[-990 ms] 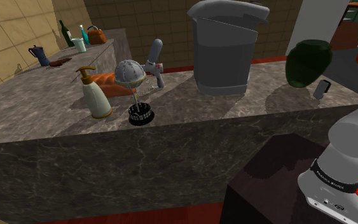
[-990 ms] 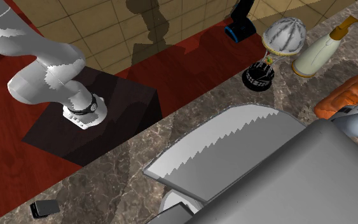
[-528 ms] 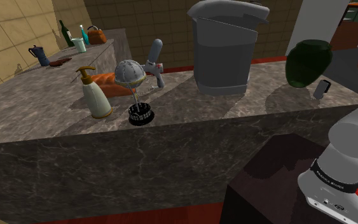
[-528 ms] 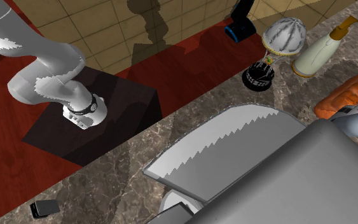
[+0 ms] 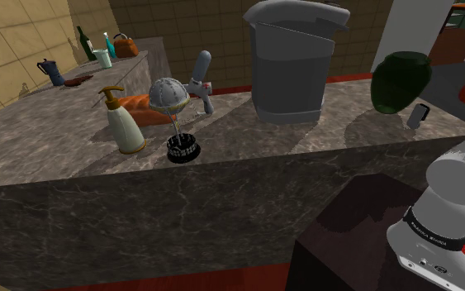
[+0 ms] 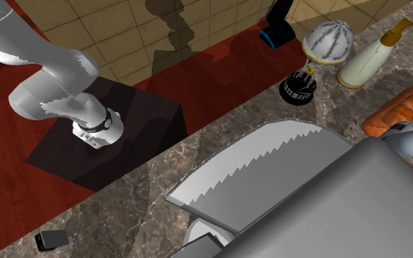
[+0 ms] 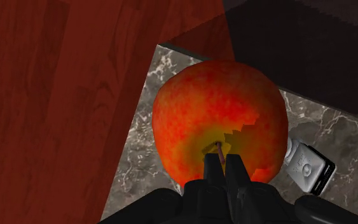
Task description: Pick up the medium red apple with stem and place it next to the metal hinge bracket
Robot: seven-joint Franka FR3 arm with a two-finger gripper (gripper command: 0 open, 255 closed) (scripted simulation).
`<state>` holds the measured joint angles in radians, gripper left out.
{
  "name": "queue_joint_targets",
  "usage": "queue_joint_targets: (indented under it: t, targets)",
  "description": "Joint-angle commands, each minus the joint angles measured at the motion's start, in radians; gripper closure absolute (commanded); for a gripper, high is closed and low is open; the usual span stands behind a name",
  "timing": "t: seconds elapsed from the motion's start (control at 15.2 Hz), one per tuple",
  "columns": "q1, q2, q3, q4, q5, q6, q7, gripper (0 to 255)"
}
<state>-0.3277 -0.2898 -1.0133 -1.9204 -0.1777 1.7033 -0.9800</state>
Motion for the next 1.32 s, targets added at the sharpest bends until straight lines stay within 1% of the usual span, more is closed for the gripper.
queue_joint_targets:
  t: [0.0, 0.59, 1.06, 1.25]
  targets:
    - [0.001, 0.003, -0.007, -0.026, 0.001, 0.03, -0.002, 255]
    - [0.004, 0.022, -0.04, -0.133, 0.006, 0.151, -0.015, 255]
    - [0.018, 0.06, -0.081, -0.208, 0.028, 0.252, -0.04, 255]
    - [0.018, 0.06, -0.081, -0.208, 0.028, 0.252, -0.04, 255]
